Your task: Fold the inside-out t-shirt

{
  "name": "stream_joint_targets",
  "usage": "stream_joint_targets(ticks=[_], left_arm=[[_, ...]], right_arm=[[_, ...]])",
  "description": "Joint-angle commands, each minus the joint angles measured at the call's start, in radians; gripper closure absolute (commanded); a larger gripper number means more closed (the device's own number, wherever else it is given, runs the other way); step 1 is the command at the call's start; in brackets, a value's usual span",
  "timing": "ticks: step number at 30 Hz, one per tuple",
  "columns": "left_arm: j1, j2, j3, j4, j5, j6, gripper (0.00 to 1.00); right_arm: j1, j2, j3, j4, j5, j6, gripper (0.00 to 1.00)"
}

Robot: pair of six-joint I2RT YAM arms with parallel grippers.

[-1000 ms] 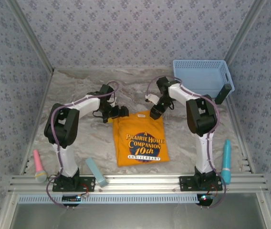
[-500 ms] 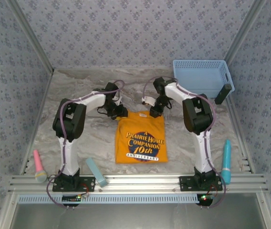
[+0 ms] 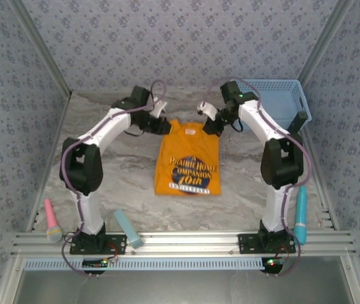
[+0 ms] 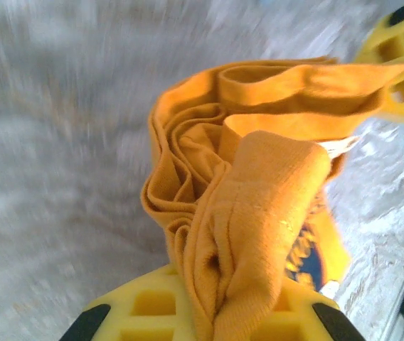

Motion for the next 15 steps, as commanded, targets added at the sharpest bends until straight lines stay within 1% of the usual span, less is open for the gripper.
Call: stream_joint_targets(ticks=[1, 3, 4, 6, 8, 9, 10, 12, 13, 14, 15], left_arm=[[0.012, -0.117, 0.070, 0.017, 0.054, 0.213, 0.94], [0.011, -0.192, 0.019, 0.106, 0.047, 0.304, 0.95], [0.005, -0.242, -0.039, 0.167, 0.047, 0.361, 0.95], [-0.030, -0.336, -0.186, 0.258, 0.032, 0.537, 0.97], [-0.113, -0.424, -0.363, 0.316, -0.067, 0.714, 0.97], [-0.151, -0.447, -0.429, 0.338, -0.115, 0.751, 0.97], [-0.187, -0.465, -0.496, 0.353, -0.155, 0.762, 0.97], [-0.258, -0.496, -0.629, 0.420, -0.216, 0.723, 0.97], [-0.309, -0.516, -0.714, 0.476, -0.255, 0.707, 0.97], [-0.371, -0.536, -0.795, 0.539, -0.302, 0.704, 0.96], [-0.430, -0.550, -0.866, 0.587, -0.352, 0.702, 0.96]], right_arm=[[0.001, -0.103, 0.049, 0.131, 0.076, 0.018, 1.00], [0.007, -0.153, 0.036, 0.187, 0.144, 0.010, 1.00], [0.011, -0.181, 0.018, 0.193, 0.159, -0.018, 1.00], [0.031, -0.233, -0.051, 0.191, 0.197, -0.100, 1.00], [0.058, -0.306, -0.202, 0.225, 0.237, -0.162, 1.00], [0.072, -0.344, -0.285, 0.235, 0.248, -0.184, 1.00], [0.086, -0.394, -0.399, 0.296, 0.253, -0.216, 1.00], [0.117, -0.487, -0.625, 0.332, 0.224, -0.354, 1.00], [0.139, -0.544, -0.739, 0.357, 0.222, -0.435, 1.00], [0.162, -0.597, -0.839, 0.387, 0.233, -0.469, 1.00], [0.174, -0.641, -0.903, 0.404, 0.241, -0.475, 0.98]])
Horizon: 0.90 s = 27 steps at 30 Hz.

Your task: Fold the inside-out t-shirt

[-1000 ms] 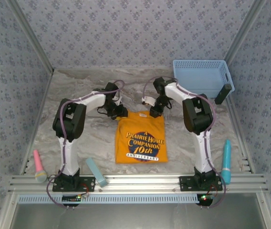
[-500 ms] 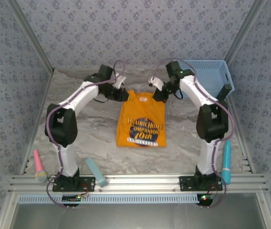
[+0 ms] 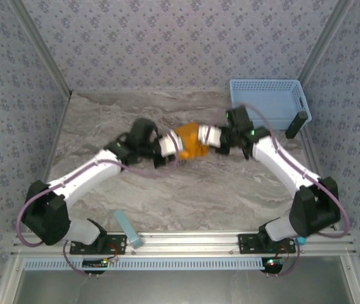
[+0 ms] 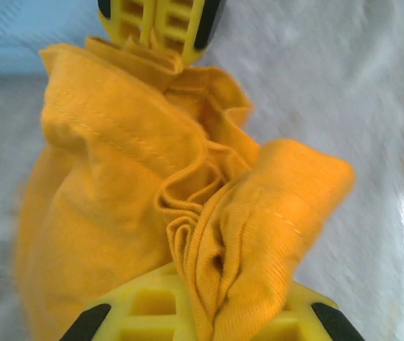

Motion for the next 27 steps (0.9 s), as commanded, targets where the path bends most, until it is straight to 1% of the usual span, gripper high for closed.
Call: stream_joint_targets(ticks=[1, 2, 3, 5, 6, 8, 10, 12, 14, 15, 16, 17, 18, 20, 22, 24, 27], left_arm=[[-0.162, -0.049, -0.201, 0.182, -0.195, 0.067, 0.96], [-0.222, -0.058, -0.244, 0.201, -0.247, 0.060, 0.96], [-0.268, -0.065, -0.277, 0.207, -0.289, 0.053, 0.96], [-0.359, -0.076, -0.336, 0.221, -0.376, 0.039, 0.96], [-0.394, -0.076, -0.359, 0.244, -0.414, 0.032, 0.97], [-0.456, -0.056, -0.403, 0.300, -0.477, 0.021, 0.97], [-0.490, -0.028, -0.409, 0.309, -0.502, 0.013, 0.97], [-0.509, -0.002, -0.403, 0.310, -0.520, 0.014, 0.99], [-0.517, 0.007, -0.400, 0.331, -0.532, 0.016, 1.00], [-0.517, 0.004, -0.403, 0.337, -0.528, 0.016, 1.00], [-0.518, -0.008, -0.408, 0.342, -0.520, 0.017, 1.00], [-0.518, -0.023, -0.419, 0.348, -0.509, 0.022, 1.00], [-0.519, -0.038, -0.430, 0.351, -0.501, 0.025, 1.00], [-0.518, -0.085, -0.462, 0.361, -0.489, 0.030, 1.00], [-0.506, -0.130, -0.495, 0.378, -0.460, 0.034, 1.00], [-0.494, -0.169, -0.507, 0.364, -0.430, 0.029, 1.00], [-0.483, -0.217, -0.507, 0.312, -0.415, 0.033, 1.00]], right_arm=[[0.050, -0.127, -0.212, 0.033, 0.039, -0.164, 0.96], [0.068, -0.166, -0.248, 0.014, 0.053, -0.145, 0.93], [0.089, -0.194, -0.270, -0.018, 0.074, -0.141, 0.89], [0.142, -0.230, -0.294, -0.090, 0.180, -0.125, 0.57], [0.153, -0.231, -0.286, -0.140, 0.207, -0.110, 0.52], [0.155, -0.226, -0.263, -0.256, 0.215, -0.094, 0.43], [0.168, -0.236, -0.251, -0.299, 0.202, -0.078, 0.42], [0.204, -0.264, -0.260, -0.293, 0.188, -0.073, 0.40], [0.234, -0.278, -0.283, -0.287, 0.200, -0.074, 0.32], [0.234, -0.279, -0.295, -0.291, 0.204, -0.063, 0.28], [0.236, -0.279, -0.310, -0.303, 0.207, -0.067, 0.27], [0.239, -0.281, -0.321, -0.299, 0.216, -0.071, 0.24], [0.242, -0.286, -0.331, -0.290, 0.210, -0.077, 0.23], [0.241, -0.295, -0.355, -0.267, 0.174, -0.082, 0.20], [0.243, -0.283, -0.374, -0.260, 0.188, -0.086, 0.18], [0.255, -0.267, -0.379, -0.279, 0.200, -0.089, 0.17], [0.263, -0.251, -0.386, -0.313, 0.240, -0.110, 0.17]])
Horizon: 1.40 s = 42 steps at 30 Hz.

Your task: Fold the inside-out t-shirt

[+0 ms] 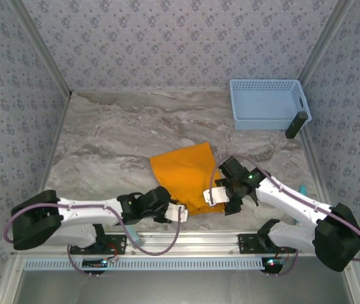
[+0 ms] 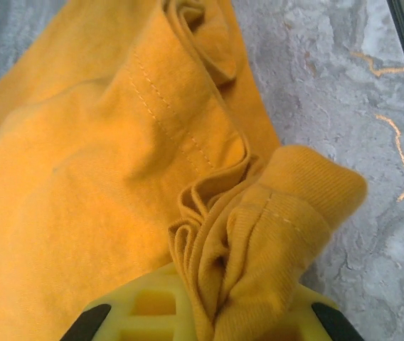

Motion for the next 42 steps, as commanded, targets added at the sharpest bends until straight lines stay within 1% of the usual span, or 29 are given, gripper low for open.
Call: stream_joint_targets(ticks=[1, 2, 3, 6, 7, 9, 10, 12, 14, 15, 16, 17, 20, 22, 23, 24, 26, 27, 29, 30, 32, 34, 36, 38, 39, 41, 42], left_arm=[[0.012, -0.061, -0.005, -0.021, 0.045, 0.011, 1.00], [0.015, -0.070, -0.013, -0.025, 0.048, 0.015, 1.00], [0.019, -0.076, -0.020, -0.023, 0.050, 0.017, 1.00], [0.030, -0.074, -0.030, -0.039, 0.058, 0.021, 1.00], [0.032, -0.073, -0.033, -0.037, 0.062, 0.021, 1.00], [0.038, -0.077, -0.038, -0.030, 0.078, 0.017, 1.00], [0.041, -0.081, -0.040, -0.025, 0.085, 0.016, 1.00], [0.050, -0.097, -0.044, -0.020, 0.100, 0.016, 1.00], [0.059, -0.112, -0.046, -0.032, 0.122, 0.019, 1.00], [0.061, -0.121, -0.042, -0.046, 0.135, 0.019, 1.00], [0.063, -0.129, -0.038, -0.061, 0.149, 0.020, 1.00], [0.064, -0.135, -0.034, -0.080, 0.166, 0.019, 1.00], [0.064, -0.154, 0.009, -0.169, 0.231, -0.005, 1.00], [0.064, -0.170, 0.051, -0.239, 0.301, -0.040, 1.00], [0.064, -0.176, 0.073, -0.274, 0.347, -0.058, 1.00], [0.068, -0.176, 0.099, -0.312, 0.397, -0.080, 1.00], [0.095, -0.158, 0.153, -0.378, 0.504, -0.141, 1.00], [0.128, -0.135, 0.185, -0.412, 0.593, -0.194, 1.00], [0.225, -0.067, 0.240, -0.482, 0.817, -0.240, 1.00], [0.277, -0.030, 0.254, -0.470, 0.871, -0.316, 1.00], [0.353, 0.044, 0.297, -0.479, 0.970, -0.385, 1.00], [0.389, 0.090, 0.339, -0.503, 1.000, -0.410, 1.00], [0.420, 0.112, 0.355, -0.485, 0.980, -0.461, 1.00], [0.481, 0.132, 0.359, -0.458, 0.976, -0.524, 1.00], [0.519, 0.141, 0.355, -0.433, 0.986, -0.558, 1.00], [0.571, 0.151, 0.351, -0.406, 0.986, -0.601, 1.00], [0.590, 0.152, 0.359, -0.422, 0.982, -0.597, 1.00]], right_arm=[[0.013, 0.012, -0.030, -0.066, 0.045, -0.065, 0.17], [0.015, 0.010, -0.064, -0.019, 0.110, -0.090, 0.17], [0.026, 0.011, -0.093, 0.041, 0.147, -0.113, 0.17], [0.056, 0.024, -0.118, 0.105, 0.161, -0.135, 0.18], [0.064, 0.027, -0.127, 0.107, 0.165, -0.143, 0.20], [0.079, 0.034, -0.154, 0.178, 0.195, -0.169, 0.24], [0.086, 0.037, -0.162, 0.202, 0.213, -0.177, 0.31], [0.095, 0.038, -0.159, 0.215, 0.230, -0.187, 0.62], [0.103, 0.028, -0.149, 0.194, 0.241, -0.185, 0.85], [0.107, 0.015, -0.141, 0.175, 0.240, -0.176, 0.92], [0.114, -0.001, -0.131, 0.139, 0.233, -0.165, 0.97], [0.120, -0.026, -0.114, 0.078, 0.213, -0.148, 1.00], [0.161, -0.118, -0.059, -0.122, 0.149, -0.097, 1.00], [0.198, -0.184, -0.029, -0.244, 0.112, -0.059, 1.00], [0.206, -0.213, -0.006, -0.301, 0.071, -0.021, 1.00], [0.205, -0.235, 0.024, -0.360, -0.017, 0.032, 1.00], [0.176, -0.245, 0.069, -0.410, -0.153, 0.103, 1.00], [0.154, -0.234, 0.083, -0.412, -0.217, 0.147, 1.00], [0.097, -0.180, 0.111, -0.413, -0.302, 0.192, 1.00], [0.064, -0.141, 0.128, -0.420, -0.348, 0.200, 1.00], [-0.033, -0.064, 0.159, -0.421, -0.450, 0.217, 1.00], [-0.129, 0.012, 0.188, -0.411, -0.517, 0.238, 1.00], [-0.192, 0.098, 0.258, -0.431, -0.540, 0.281, 1.00], [-0.281, 0.194, 0.360, -0.527, -0.586, 0.276, 1.00], [-0.312, 0.245, 0.416, -0.596, -0.588, 0.209, 1.00], [-0.327, 0.309, 0.487, -0.640, -0.569, 0.190, 1.00], [-0.330, 0.323, 0.501, -0.632, -0.562, 0.197, 1.00]])
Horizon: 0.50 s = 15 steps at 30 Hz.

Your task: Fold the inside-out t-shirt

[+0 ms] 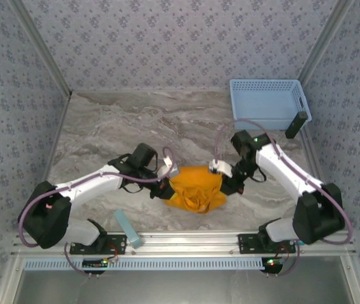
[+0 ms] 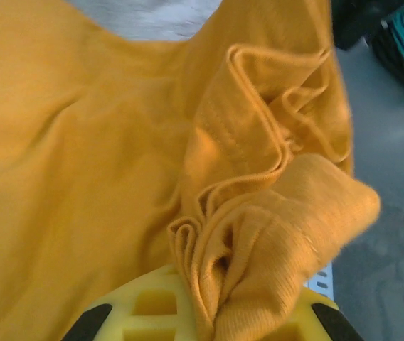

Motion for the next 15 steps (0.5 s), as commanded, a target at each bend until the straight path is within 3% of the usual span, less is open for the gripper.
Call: stream_joint_targets(ticks=[1, 8, 12, 15], left_arm=[[0.065, 0.005, 0.046, -0.019, 0.062, -0.072, 1.00], [0.211, -0.045, 0.053, -0.043, 0.070, -0.132, 1.00], [0.275, 0.010, 0.075, 0.010, 0.094, -0.179, 1.00], [0.274, 0.034, 0.103, -0.028, 0.117, -0.166, 1.00]], right_arm=[[-0.017, 0.039, 0.068, -0.096, -0.056, 0.005, 1.00], [-0.058, 0.076, 0.075, 0.074, -0.094, 0.152, 1.00], [-0.080, 0.207, 0.188, 0.007, -0.142, 0.066, 1.00], [-0.032, 0.258, 0.230, -0.033, -0.102, 0.033, 1.00]])
